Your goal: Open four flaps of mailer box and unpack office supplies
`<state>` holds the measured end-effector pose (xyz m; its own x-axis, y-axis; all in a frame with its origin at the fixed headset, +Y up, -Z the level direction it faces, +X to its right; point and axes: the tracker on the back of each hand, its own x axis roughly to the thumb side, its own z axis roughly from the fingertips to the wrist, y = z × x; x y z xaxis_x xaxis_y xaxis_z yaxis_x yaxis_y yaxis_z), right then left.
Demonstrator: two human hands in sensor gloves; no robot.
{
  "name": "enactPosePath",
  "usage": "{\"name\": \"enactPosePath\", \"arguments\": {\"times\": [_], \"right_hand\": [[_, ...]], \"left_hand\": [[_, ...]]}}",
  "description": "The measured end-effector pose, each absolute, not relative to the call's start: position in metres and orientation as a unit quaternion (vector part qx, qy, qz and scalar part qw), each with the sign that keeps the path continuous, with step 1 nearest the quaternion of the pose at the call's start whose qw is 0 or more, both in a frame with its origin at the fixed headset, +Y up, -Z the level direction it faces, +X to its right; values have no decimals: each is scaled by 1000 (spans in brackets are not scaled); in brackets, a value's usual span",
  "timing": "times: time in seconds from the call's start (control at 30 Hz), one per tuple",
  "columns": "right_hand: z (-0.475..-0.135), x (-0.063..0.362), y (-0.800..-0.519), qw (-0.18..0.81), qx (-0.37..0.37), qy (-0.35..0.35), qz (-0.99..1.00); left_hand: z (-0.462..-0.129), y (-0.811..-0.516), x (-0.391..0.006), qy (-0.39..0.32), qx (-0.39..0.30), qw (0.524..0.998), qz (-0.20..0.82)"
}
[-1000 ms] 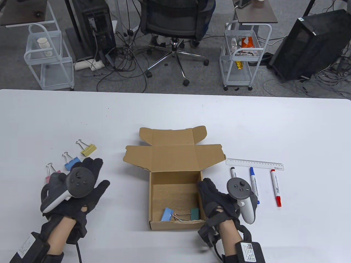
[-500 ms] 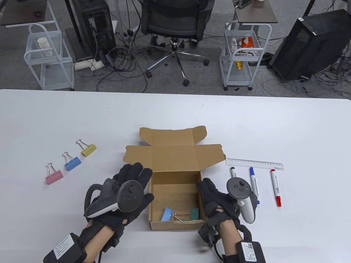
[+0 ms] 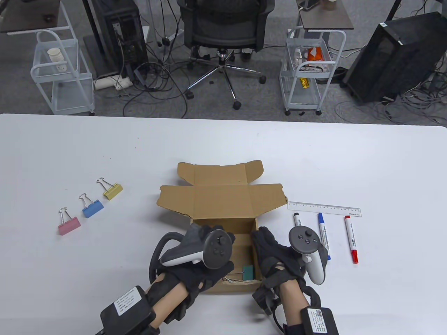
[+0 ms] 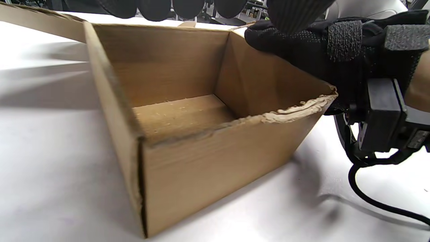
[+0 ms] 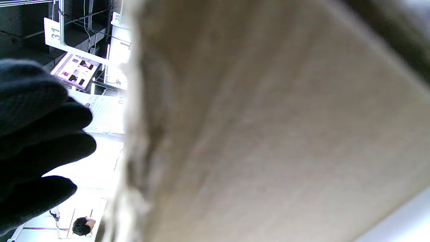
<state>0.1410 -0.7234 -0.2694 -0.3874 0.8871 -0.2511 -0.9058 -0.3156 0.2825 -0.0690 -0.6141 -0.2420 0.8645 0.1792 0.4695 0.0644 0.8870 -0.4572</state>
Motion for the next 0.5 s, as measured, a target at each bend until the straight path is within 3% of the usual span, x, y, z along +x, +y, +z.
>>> {"name": "enactPosePath", "arguments": {"times": [0.5], "right_hand": [[-270, 141, -723, 551, -24, 192, 812]], "left_hand": [[-265, -653, -48, -226, -339, 913, 34]]}}
